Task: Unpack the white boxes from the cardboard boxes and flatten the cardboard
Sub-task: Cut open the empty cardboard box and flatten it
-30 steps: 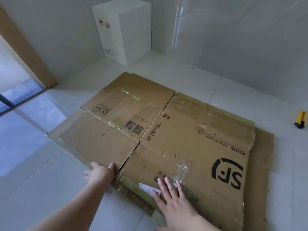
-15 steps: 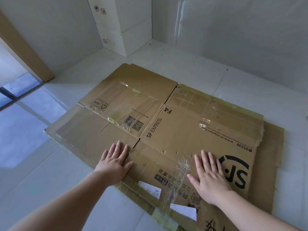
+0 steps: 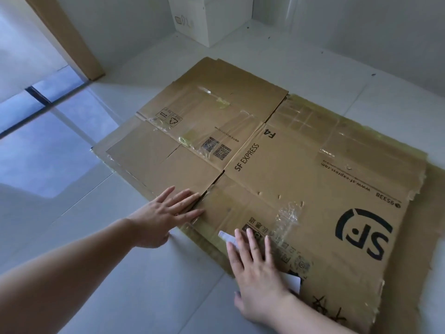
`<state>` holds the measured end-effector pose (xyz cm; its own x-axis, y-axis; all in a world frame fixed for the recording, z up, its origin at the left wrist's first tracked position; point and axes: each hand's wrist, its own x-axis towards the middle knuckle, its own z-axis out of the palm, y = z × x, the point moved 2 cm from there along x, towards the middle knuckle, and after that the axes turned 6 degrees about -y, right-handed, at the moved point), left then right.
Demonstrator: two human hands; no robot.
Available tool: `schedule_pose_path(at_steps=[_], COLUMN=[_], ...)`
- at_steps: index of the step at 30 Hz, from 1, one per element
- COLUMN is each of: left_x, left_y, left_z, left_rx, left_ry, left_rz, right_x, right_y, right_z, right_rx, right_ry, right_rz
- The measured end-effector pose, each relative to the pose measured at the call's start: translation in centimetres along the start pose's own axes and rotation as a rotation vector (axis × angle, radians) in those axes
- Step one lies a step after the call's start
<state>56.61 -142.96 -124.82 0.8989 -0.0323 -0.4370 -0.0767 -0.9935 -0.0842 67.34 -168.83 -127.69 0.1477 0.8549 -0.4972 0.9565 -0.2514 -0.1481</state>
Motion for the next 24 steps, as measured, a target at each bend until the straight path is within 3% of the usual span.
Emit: schedule_pose_path(at_steps=[4,10,14,20,24], left_x=[1.3,1.4,0.9,0.4,0.8], left_y=[0.9,1.9,1.6,0.2,-0.3], left_z=[1.1,0.9,1.0,-0.3,-2.6], left_rx=[0.070,0.115,0.096,0.117,0.092], left_ry=[0.127,0.133,0.230,0.236,0.330], left_rz=[-0.049,-0.098,-0.088,0.018,0.078], right_x=[0.2,0.4,0.5,-1.5,-2.1], right_y=[-0.9,-2.5,-2.6,-1.2,-0.7], right_z=[-2.2,-2.9,-2.9,-0.3,-2.5], right_rx=[-0.085,-0.073,-0.051,-0.102,-0.056], right_ry=[-0.042,-0.109,0.019,0.115,0.157], right_rz=[0.035,0.070,0.025,-0.026,0.031])
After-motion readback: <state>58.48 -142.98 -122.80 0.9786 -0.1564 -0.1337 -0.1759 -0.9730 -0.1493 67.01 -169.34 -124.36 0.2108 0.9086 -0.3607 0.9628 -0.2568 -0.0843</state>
